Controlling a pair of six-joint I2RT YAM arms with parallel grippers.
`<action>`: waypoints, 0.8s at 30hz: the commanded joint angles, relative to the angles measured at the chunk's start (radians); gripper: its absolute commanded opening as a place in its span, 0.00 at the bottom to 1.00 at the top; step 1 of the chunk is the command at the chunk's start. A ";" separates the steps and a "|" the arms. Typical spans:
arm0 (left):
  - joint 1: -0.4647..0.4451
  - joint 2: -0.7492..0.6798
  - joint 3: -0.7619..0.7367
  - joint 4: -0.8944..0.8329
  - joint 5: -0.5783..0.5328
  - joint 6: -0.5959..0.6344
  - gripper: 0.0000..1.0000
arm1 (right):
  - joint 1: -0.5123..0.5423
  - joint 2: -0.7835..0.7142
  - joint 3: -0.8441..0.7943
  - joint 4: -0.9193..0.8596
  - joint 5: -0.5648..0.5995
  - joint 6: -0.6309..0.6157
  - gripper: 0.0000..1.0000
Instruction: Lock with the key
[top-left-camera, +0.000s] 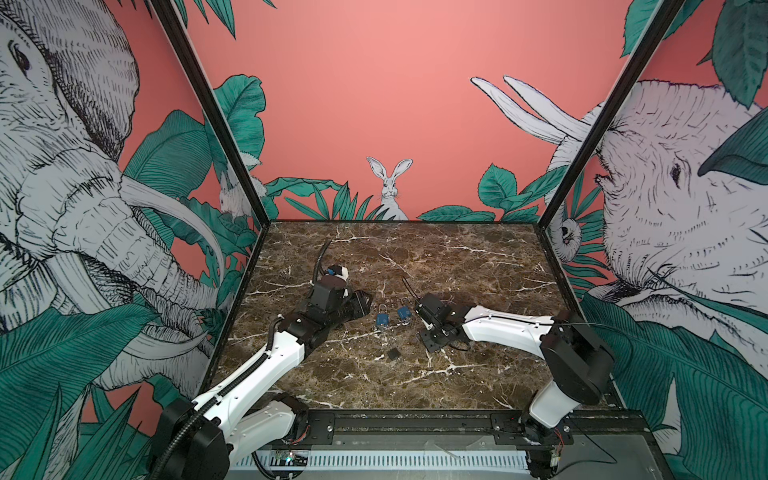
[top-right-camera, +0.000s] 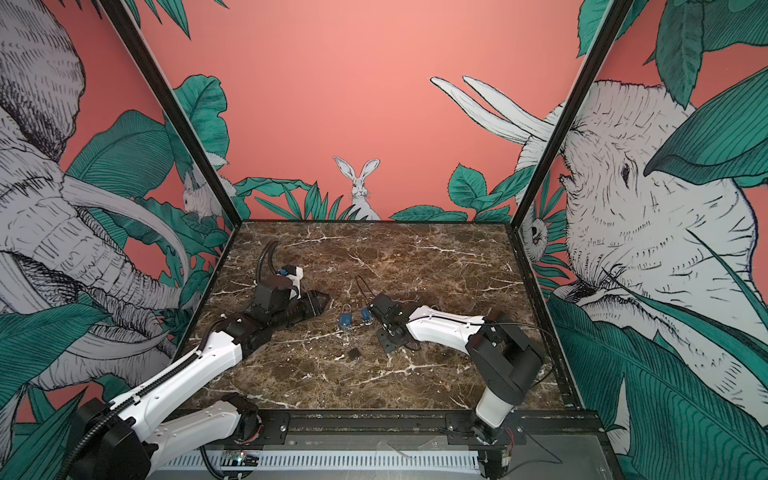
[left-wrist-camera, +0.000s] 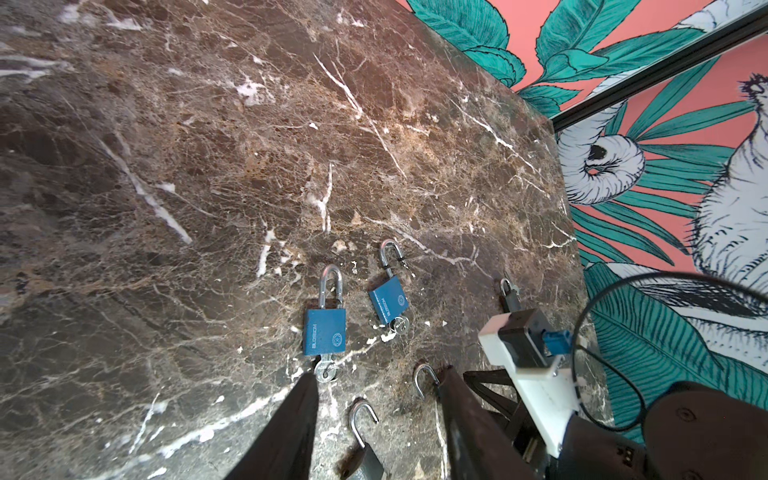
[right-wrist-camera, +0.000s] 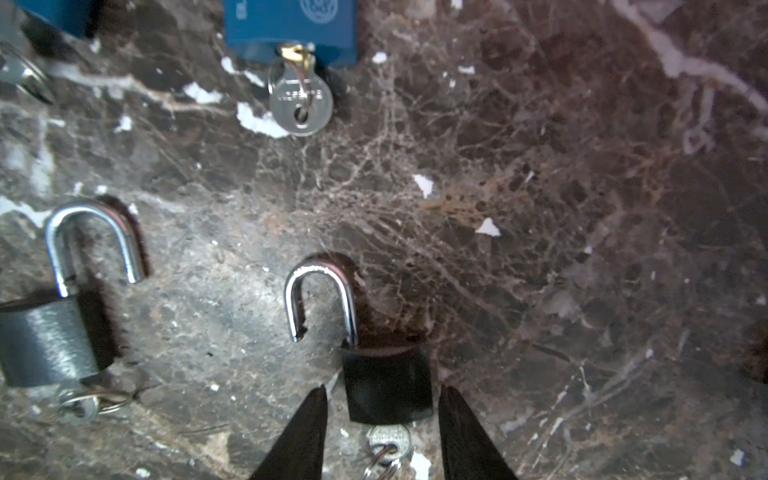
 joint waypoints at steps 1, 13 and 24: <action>0.008 0.009 -0.004 -0.012 -0.009 0.004 0.51 | 0.006 0.020 0.024 -0.005 -0.006 -0.016 0.42; 0.019 0.039 0.004 0.006 0.007 0.003 0.51 | 0.007 0.066 0.027 -0.009 0.000 -0.024 0.37; 0.024 0.041 -0.001 0.021 0.010 0.001 0.51 | 0.009 0.120 0.043 -0.024 0.021 -0.009 0.34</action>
